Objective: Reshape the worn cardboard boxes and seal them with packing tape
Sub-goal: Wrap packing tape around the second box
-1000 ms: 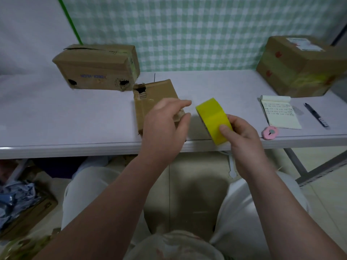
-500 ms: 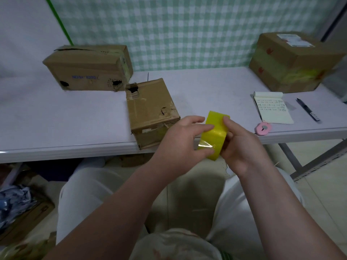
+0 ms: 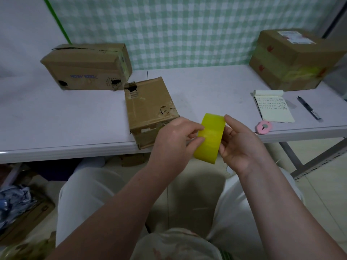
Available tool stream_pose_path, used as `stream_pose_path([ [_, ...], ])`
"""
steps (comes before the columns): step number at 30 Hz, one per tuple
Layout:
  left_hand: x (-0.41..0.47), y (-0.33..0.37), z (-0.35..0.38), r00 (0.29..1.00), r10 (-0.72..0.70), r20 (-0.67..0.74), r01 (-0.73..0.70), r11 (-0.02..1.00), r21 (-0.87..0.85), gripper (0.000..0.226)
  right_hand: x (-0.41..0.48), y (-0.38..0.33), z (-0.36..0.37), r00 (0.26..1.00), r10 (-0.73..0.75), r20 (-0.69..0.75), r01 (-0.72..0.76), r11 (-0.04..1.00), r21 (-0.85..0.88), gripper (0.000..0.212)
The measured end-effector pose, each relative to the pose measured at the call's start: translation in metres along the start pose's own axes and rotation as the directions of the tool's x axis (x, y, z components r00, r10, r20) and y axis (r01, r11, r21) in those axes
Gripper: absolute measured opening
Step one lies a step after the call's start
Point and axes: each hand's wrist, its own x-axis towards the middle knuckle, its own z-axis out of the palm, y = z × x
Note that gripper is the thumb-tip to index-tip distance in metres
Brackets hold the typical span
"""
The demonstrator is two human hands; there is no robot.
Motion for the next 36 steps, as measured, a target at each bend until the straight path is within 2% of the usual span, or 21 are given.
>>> stream_pose_path([
  [2, 0.0, 0.001, 0.001, 0.994, -0.098, -0.05, 0.098, 0.995, -0.005, 0.021, 0.0, 0.0, 0.001, 1.0, 0.003, 0.005, -0.003, 0.999, 0.046, 0.018],
  [7, 0.003, 0.004, 0.001, 0.97, -0.24, -0.046, 0.24, 0.971, 0.0, 0.01, -0.002, 0.001, 0.004, 1.0, 0.012, -0.013, -0.009, 0.975, 0.222, 0.01],
  [11, 0.004, 0.007, 0.002, 0.905, -0.426, -0.006, 0.419, 0.891, -0.174, 0.011, -0.004, 0.003, 0.007, 1.0, 0.006, 0.007, -0.008, 0.951, 0.308, 0.01],
  [13, 0.005, 0.008, 0.003, 0.839, -0.542, 0.054, 0.526, 0.779, -0.34, 0.013, -0.004, 0.005, 0.007, 1.0, 0.001, 0.02, -0.007, 0.949, 0.314, 0.012],
  [15, 0.008, 0.013, 0.003, 0.733, -0.661, 0.16, 0.631, 0.573, -0.524, 0.016, -0.003, 0.007, 0.008, 1.0, 0.002, 0.024, -0.01, 0.942, 0.334, 0.012],
  [17, 0.011, 0.018, 0.002, 0.627, -0.732, 0.265, 0.684, 0.356, -0.637, 0.015, -0.002, 0.009, 0.008, 1.0, 0.006, 0.022, -0.014, 0.936, 0.353, 0.012],
  [18, 0.012, 0.019, 0.002, 0.593, -0.747, 0.3, 0.69, 0.28, -0.667, 0.013, -0.001, 0.01, 0.007, 1.0, 0.007, 0.021, -0.014, 0.935, 0.354, 0.013],
  [20, 0.012, 0.018, 0.004, 0.56, -0.762, 0.327, 0.691, 0.211, -0.692, 0.005, 0.0, 0.012, 0.007, 1.0, 0.007, 0.024, -0.015, 0.935, 0.355, 0.013],
  [23, 0.011, 0.012, 0.009, 0.528, -0.788, 0.316, 0.712, 0.207, -0.671, 0.008, -0.001, 0.015, 0.008, 0.999, 0.004, 0.038, -0.017, 0.94, 0.342, 0.013],
  [26, 0.013, 0.01, 0.01, 0.521, -0.805, 0.283, 0.725, 0.244, -0.644, 0.011, 0.0, 0.018, 0.008, 0.998, -0.015, 0.053, 0.002, 0.969, 0.249, 0.013],
  [28, 0.015, 0.009, 0.008, 0.55, -0.799, 0.241, 0.728, 0.318, -0.607, 0.014, 0.0, 0.02, 0.008, 0.999, -0.034, 0.035, 0.031, 0.996, 0.078, 0.01],
  [30, 0.018, 0.007, 0.006, 0.563, -0.799, 0.213, 0.731, 0.361, -0.579, 0.015, 0.001, 0.021, 0.007, 0.99, -0.121, -0.068, 0.108, 0.978, -0.179, 0.012],
  [32, 0.022, 0.006, 0.004, 0.569, -0.797, 0.201, 0.737, 0.386, -0.554, 0.015, 0.004, 0.022, 0.002, 0.929, -0.32, -0.184, 0.218, 0.878, -0.425, 0.036],
  [33, 0.023, 0.007, 0.003, 0.581, -0.79, 0.195, 0.738, 0.411, -0.535, 0.015, 0.004, 0.021, 0.0, 0.86, -0.469, -0.201, 0.299, 0.782, -0.547, 0.044],
  [34, 0.023, 0.006, 0.003, 0.602, -0.777, 0.185, 0.736, 0.45, -0.507, 0.017, 0.003, 0.02, -0.001, 0.77, -0.622, -0.139, 0.384, 0.627, -0.677, 0.047],
  [35, 0.023, 0.006, 0.003, 0.629, -0.758, 0.172, 0.729, 0.498, -0.469, 0.018, 0.002, 0.018, -0.002, 0.685, -0.728, -0.007, 0.448, 0.429, -0.785, 0.048],
  [36, 0.022, 0.004, 0.002, 0.659, -0.735, 0.156, 0.718, 0.554, -0.422, 0.02, 0.001, 0.014, -0.002, 0.642, -0.752, 0.152, 0.478, 0.237, -0.846, 0.053],
])
